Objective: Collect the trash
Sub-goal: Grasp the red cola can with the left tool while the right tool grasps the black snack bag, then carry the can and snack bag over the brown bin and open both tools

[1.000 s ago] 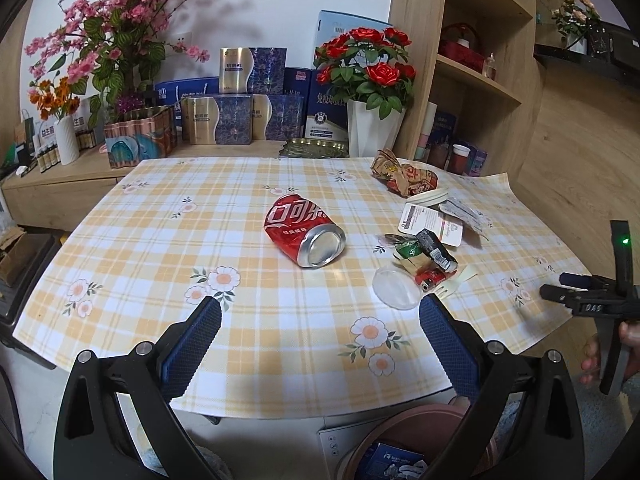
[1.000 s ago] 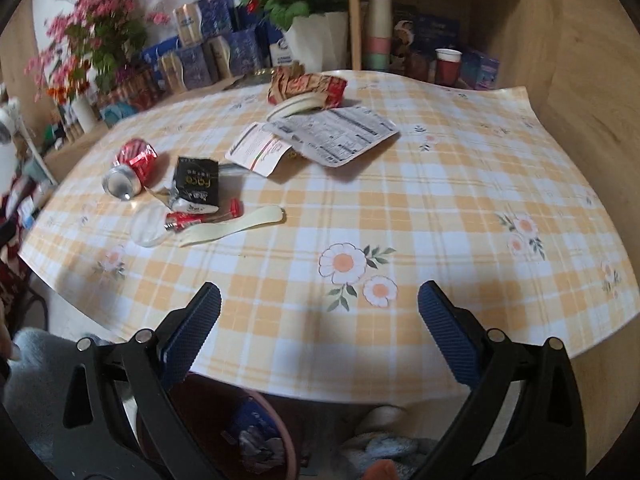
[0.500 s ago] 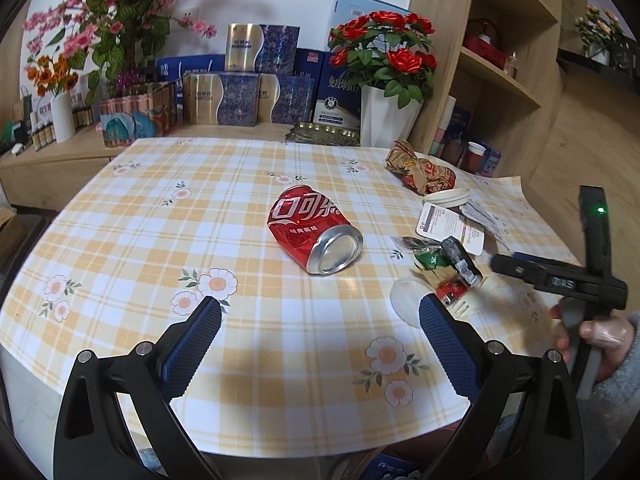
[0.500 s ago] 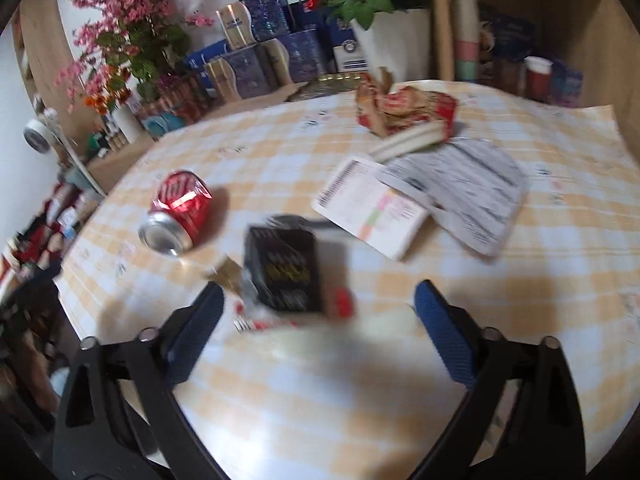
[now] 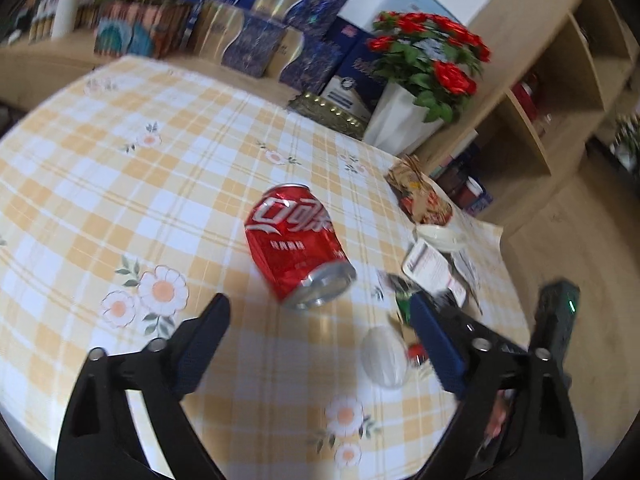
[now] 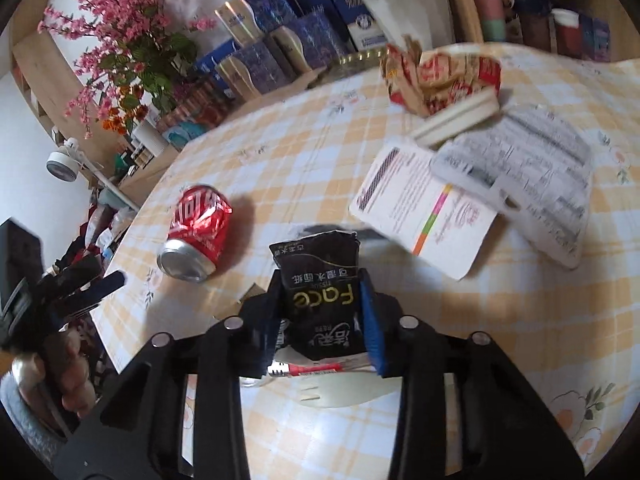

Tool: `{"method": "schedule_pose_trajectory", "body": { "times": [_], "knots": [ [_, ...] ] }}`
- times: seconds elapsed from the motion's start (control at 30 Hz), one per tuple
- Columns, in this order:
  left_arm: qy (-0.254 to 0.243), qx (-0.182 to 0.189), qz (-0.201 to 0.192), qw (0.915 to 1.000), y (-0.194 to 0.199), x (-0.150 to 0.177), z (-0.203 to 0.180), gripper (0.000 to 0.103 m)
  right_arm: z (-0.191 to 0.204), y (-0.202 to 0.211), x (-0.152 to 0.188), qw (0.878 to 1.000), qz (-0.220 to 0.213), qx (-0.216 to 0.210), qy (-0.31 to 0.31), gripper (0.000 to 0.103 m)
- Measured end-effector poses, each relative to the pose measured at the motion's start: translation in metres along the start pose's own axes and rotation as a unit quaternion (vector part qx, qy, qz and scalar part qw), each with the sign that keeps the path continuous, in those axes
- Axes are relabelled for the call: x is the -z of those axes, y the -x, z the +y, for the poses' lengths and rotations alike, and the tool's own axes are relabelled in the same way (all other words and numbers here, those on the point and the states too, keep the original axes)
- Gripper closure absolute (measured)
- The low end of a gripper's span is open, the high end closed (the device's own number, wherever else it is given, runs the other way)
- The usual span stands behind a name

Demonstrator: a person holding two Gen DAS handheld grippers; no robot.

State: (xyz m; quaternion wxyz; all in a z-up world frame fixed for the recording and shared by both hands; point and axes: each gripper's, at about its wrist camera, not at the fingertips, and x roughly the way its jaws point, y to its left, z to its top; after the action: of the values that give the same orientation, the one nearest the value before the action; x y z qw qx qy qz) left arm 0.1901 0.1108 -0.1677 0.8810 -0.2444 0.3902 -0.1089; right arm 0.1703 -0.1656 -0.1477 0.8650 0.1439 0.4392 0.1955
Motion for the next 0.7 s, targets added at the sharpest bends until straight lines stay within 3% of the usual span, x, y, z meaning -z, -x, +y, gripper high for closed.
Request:
{"method": "schedule_pose_trajectory", "body": {
  "times": [0.1, 0.23, 0.33, 0.57, 0.6, 0.63, 0.7],
  "knots": [
    [0.044, 0.010, 0.009, 0.9989, -0.015, -0.012, 0.014, 0.031, -0.001, 0.010, -0.002, 1.000, -0.018, 0.002, -0.002, 0.068],
    [0.137, 0.034, 0.019, 0.9898, -0.037, -0.026, 0.044, 0.042, -0.003, 0.022, -0.005, 0.999, -0.038, 0.009, 0.000, 0.069],
    [0.168, 0.047, 0.027, 0.9843, -0.050, -0.031, 0.053, 0.049, -0.007, 0.030, -0.007, 0.999, -0.046, 0.008, -0.003, 0.069],
    [0.167, 0.065, 0.051, 0.9824, -0.074, -0.029, 0.052, 0.063, -0.017, 0.038, -0.008, 0.998, -0.055, 0.009, -0.011, 0.069],
    [0.165, 0.066, 0.056, 0.9824, -0.077, -0.027, 0.050, 0.070, -0.017, 0.038, -0.007, 0.998, -0.055, 0.008, -0.011, 0.069],
    [0.161, 0.061, 0.060, 0.9832, -0.080, -0.026, 0.049, 0.084, -0.018, 0.038, -0.007, 0.998, -0.055, 0.008, -0.012, 0.069],
    [0.155, 0.062, 0.052, 0.9846, -0.081, -0.024, 0.046, 0.087, -0.018, 0.037, -0.007, 0.998, -0.054, 0.009, -0.013, 0.069]
  ]
}}
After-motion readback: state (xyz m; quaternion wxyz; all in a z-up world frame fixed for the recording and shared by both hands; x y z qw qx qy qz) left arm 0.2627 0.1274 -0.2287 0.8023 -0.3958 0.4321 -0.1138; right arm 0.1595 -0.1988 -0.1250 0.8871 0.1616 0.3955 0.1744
